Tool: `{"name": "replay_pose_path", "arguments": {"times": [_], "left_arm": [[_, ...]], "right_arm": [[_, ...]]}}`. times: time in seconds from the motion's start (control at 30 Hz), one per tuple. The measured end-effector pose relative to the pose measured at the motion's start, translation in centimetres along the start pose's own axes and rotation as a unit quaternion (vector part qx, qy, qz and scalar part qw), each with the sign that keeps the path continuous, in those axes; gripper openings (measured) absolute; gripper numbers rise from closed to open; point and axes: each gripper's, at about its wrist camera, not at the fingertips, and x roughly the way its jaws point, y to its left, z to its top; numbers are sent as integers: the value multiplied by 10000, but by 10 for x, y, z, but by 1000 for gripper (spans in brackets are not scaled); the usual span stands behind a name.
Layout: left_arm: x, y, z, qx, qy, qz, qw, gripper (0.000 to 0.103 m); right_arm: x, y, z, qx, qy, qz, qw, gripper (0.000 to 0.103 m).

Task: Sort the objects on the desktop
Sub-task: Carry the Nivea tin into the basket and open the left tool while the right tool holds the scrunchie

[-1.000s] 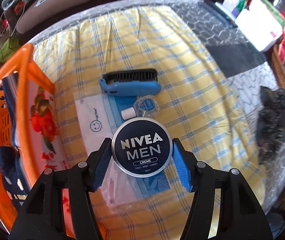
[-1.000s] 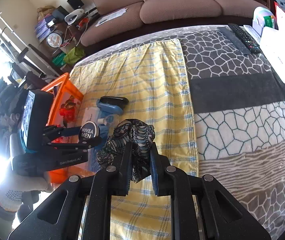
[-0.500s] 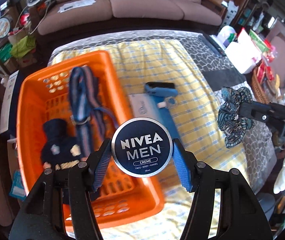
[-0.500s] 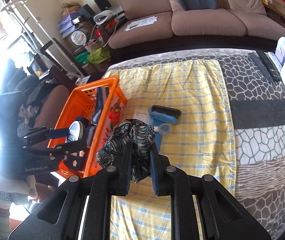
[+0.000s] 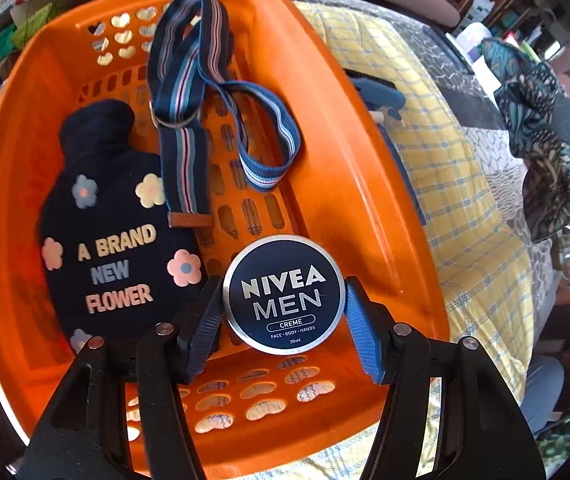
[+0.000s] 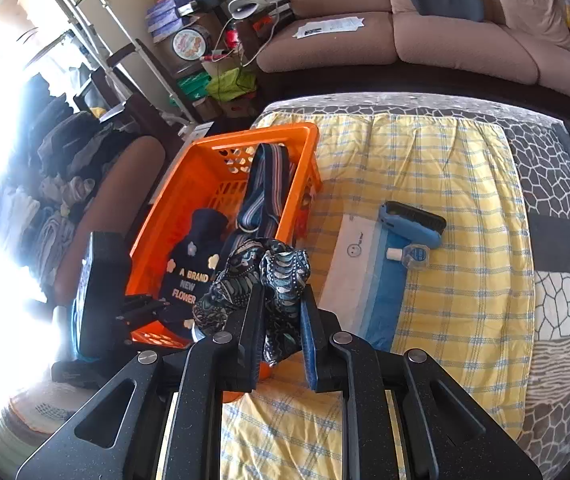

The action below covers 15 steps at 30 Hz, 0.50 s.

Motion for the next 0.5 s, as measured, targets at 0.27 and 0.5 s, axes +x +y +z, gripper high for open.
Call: {"name": "replay_pose_path", "arguments": {"times": [0.27, 0.5], "left_arm": [[19, 4, -4, 17, 175, -64, 9998, 57], [13, 8, -9, -285, 78, -417, 9987, 77]], "right_arm": [[13, 3, 2, -12, 72, 29, 10000, 17], [23, 6, 4, -4, 109, 72, 9999, 17]]}}
